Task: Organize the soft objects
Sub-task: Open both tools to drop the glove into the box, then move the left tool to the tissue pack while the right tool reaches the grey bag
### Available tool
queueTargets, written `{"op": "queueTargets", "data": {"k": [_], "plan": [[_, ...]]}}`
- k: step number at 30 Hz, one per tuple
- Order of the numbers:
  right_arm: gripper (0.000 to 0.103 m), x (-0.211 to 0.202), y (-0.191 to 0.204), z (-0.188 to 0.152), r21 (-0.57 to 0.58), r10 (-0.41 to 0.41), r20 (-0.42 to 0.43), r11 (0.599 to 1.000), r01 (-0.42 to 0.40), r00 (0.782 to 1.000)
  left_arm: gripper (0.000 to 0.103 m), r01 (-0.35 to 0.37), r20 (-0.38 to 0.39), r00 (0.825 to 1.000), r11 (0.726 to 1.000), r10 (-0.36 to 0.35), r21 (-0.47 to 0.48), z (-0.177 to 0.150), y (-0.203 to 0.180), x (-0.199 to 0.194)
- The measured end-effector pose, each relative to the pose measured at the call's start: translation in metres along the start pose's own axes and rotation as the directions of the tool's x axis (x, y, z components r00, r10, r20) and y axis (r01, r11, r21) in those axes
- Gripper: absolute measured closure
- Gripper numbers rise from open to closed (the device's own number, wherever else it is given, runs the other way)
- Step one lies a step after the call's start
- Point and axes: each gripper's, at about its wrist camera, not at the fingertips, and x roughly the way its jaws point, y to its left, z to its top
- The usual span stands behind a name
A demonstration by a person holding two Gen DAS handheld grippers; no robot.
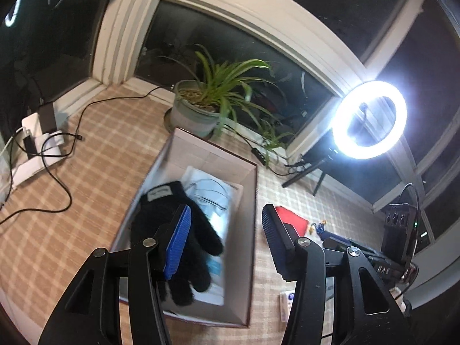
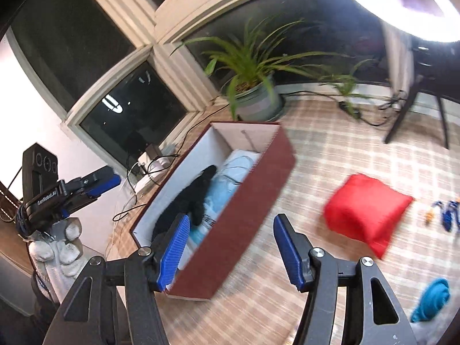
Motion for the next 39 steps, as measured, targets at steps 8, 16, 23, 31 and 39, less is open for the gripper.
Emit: {"op": "queueTargets", "data": {"k": [8, 16, 23, 31, 39], "plan": [[0.046, -0.072, -0.052, -0.026, 0.029, -0.092, 0.085, 0.996, 0.09, 0.992, 0.046, 0.046, -0.023, 0.999, 0.997, -0.044, 0.065, -0.036, -0.048, -0.001], [0.033, -0.132, -0.118, -0.063, 0.126, -0.165, 0.138, 0.981, 0.148, 0.977, 0.042, 0.085, -0.118, 0.99, 0.992, -0.073, 0.097, -0.087, -0.095, 0.027], [0.033, -0.154, -0.158, -0.086, 0.131, -0.295, 0.105, 0.951, 0.281, 0.95, 0.042, 0.076, -0.19, 0.98, 0.993, -0.058, 0.09, -0.129, -0.121, 0.055], [0.033, -0.142, -0.188, -0.107, 0.081, -0.357, 0.002, 0.931, 0.356, 0.934, 0.042, 0.035, -0.23, 0.973, 0.992, -0.006, 0.121, -0.172, -0.15, 0.078], [0.033, -0.118, -0.201, -0.136, 0.046, -0.356, -0.09, 0.932, 0.361, 0.93, 0.041, -0.021, -0.269, 0.962, 0.993, 0.052, 0.118, -0.201, -0.156, 0.098]]}}
